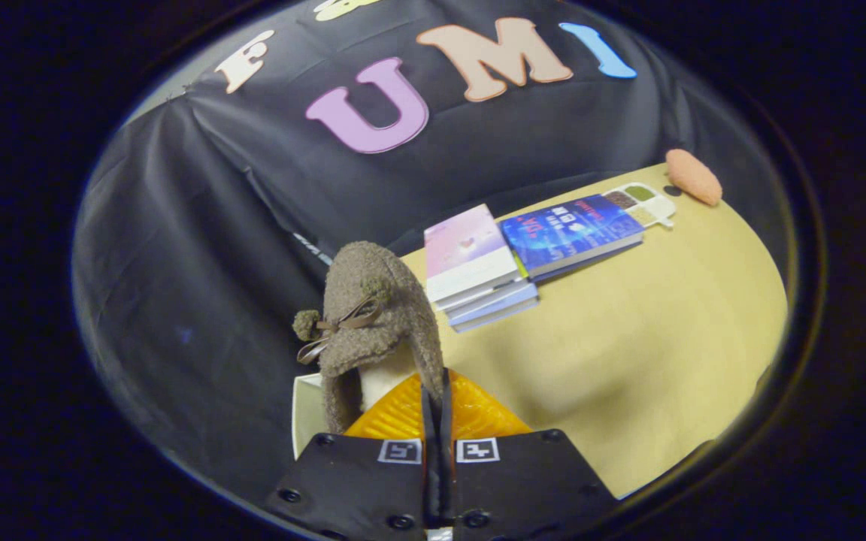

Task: Open the storage box then place both shoes into the box .Put the left shoe in first, then the right shoe, with the right side of both shoes facing outward in a uniform manner.

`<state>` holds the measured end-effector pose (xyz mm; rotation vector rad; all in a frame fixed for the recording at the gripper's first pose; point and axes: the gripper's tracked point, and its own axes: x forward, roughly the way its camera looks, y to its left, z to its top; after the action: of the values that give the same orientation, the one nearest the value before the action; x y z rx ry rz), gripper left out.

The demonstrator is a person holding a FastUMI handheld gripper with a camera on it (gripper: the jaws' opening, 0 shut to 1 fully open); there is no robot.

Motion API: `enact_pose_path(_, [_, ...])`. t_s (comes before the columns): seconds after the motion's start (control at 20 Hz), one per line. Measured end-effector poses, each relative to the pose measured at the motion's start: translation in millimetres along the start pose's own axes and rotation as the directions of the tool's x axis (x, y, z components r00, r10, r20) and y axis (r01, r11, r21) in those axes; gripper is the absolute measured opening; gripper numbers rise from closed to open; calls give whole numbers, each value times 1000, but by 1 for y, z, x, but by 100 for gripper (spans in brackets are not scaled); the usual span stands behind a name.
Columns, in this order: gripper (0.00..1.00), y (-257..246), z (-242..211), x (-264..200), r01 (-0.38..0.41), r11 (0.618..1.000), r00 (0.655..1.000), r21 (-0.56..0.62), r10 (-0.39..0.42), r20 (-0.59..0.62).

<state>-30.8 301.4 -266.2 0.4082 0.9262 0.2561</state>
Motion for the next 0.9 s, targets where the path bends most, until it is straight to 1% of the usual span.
enact_pose_path(0.2, [3, 33, -32, 8, -41, 999, 998, -25, 40, -55])
enact_pose_path(0.4, [3, 45, -60, 11, -41, 998, 995, -56, 35, -96])
enact_pose_path(0.55, [3, 39, -80, 12, -18, 998, 992, -63, 11, -122])
enact_pose_path(0.7, [3, 31, -95, 17, 21, 998, 989, -54, -29, -145])
enact_pose_path(0.8, [4, 25, -100, 19, 42, 998, 987, -41, -48, -154])
enact_pose_path(0.9, [4, 27, -99, 20, 43, 999, 988, -28, -47, -149])
